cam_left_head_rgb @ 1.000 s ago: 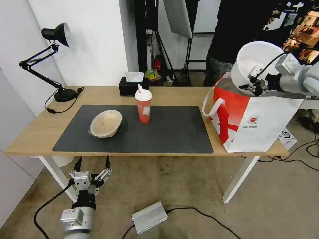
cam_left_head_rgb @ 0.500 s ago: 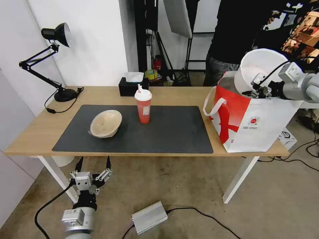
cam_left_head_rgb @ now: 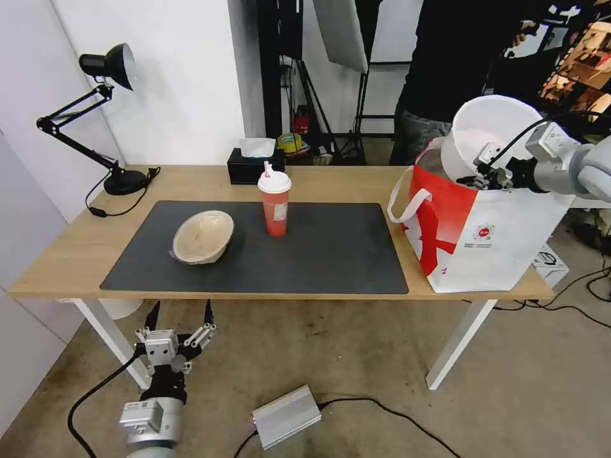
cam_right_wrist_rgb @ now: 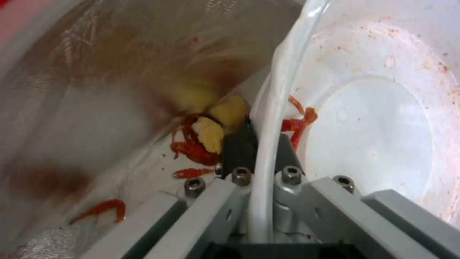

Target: Pick up the trash from the table and place it into the takeout bag.

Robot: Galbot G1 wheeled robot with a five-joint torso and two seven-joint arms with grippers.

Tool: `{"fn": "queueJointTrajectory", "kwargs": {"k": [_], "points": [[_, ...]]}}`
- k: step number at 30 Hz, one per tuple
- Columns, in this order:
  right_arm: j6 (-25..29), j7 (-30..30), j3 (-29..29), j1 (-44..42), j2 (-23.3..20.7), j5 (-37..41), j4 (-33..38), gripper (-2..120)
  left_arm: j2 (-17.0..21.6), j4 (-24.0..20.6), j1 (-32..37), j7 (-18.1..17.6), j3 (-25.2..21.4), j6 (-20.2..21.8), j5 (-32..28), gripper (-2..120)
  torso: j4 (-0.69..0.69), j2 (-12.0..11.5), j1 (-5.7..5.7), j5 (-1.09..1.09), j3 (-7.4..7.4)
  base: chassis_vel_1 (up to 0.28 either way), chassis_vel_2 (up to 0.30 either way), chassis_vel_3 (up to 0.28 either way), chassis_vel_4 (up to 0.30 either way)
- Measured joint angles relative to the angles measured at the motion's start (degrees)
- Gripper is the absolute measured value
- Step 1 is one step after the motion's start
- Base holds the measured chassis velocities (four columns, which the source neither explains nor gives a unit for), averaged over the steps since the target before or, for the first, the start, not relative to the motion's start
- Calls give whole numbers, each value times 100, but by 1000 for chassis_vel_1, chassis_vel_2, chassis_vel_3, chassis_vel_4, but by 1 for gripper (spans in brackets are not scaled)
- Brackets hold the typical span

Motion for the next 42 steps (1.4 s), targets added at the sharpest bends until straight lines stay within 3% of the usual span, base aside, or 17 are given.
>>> {"fn": "queueJointTrajectory", "kwargs": {"k": [8, 21, 23, 24, 26, 42], "points": [[-4, 25, 0, 9, -3, 98, 58, 2, 1, 0, -2, 0, 9, 0, 10, 100, 0, 0, 0, 0, 0, 0, 0, 0, 0], [-26, 49, -39, 171, -20, 183, 170, 52, 8, 2, -8, 5, 20, 2, 17, 100, 0, 0, 0, 0, 0, 0, 0, 0, 0], [-26, 49, -39, 171, -20, 183, 170, 52, 8, 2, -7, 5, 19, 2, 17, 100, 0, 0, 0, 0, 0, 0, 0, 0, 0], [-27, 49, -40, 177, -39, 191, 186, 62, 10, 1, -8, 5, 20, 2, 18, 100, 0, 0, 0, 0, 0, 0, 0, 0, 0], [-28, 45, -40, 189, -65, 195, 202, 68, 13, -4, -8, 6, 21, 3, 17, 100, 0, 0, 0, 0, 0, 0, 0, 0, 0], [-29, 37, 5, 347, -178, 285, 264, 64, 35, -52, -16, 8, 20, 12, 15, 100, 0, 0, 0, 0, 0, 0, 0, 0, 0]]}}
